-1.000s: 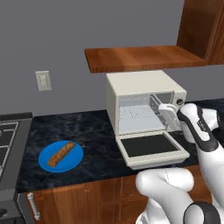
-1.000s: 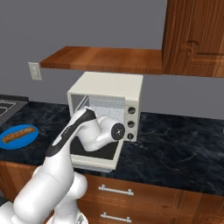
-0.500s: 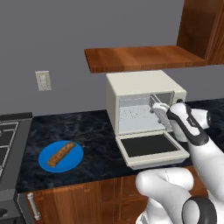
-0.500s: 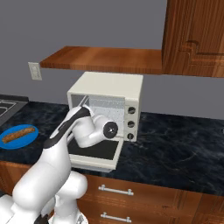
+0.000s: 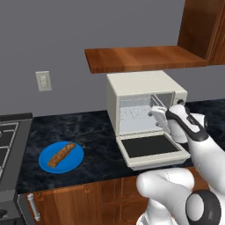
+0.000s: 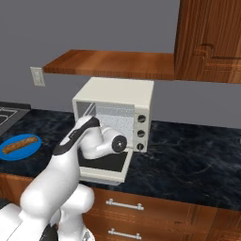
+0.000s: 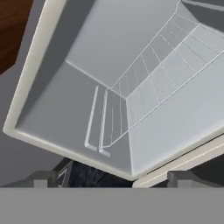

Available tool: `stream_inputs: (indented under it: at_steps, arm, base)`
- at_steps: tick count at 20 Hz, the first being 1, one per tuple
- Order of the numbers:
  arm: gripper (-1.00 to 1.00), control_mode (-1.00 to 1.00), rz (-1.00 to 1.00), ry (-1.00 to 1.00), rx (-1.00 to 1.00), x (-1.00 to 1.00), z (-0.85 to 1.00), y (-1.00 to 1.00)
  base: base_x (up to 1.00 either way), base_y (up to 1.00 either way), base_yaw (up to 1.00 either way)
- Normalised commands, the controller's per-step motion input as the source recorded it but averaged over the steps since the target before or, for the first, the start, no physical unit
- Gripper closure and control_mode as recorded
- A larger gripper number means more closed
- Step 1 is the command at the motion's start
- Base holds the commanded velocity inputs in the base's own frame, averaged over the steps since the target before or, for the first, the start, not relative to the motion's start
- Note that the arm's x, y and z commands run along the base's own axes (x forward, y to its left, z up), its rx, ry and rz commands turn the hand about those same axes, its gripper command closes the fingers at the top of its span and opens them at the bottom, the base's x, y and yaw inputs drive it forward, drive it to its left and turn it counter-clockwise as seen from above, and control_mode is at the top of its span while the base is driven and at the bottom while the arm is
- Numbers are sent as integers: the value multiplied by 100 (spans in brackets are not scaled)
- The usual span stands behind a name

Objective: Pull the toaster oven rack outwards. Pick up the baguette from the plate and place it on the toaster oven rack. Close the toaster oven door fully and set the temperature to the lowest setting.

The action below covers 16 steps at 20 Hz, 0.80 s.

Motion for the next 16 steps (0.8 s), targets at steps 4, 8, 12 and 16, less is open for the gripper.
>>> stream_inputs:
  at_steps: [4,8,12,16]
  arm:
    - [-100,-100,0,0,0,35,-14,0]
    - [-100,-100,0,0,0,40,-16,0]
    - [-100,-100,0,-1,0,34,-26,0]
    - [-100,-100,0,-3,0,32,-15,0]
  base:
    - [0,0,0]
    - [0,0,0]
    - [0,0,0]
    - [0,0,0]
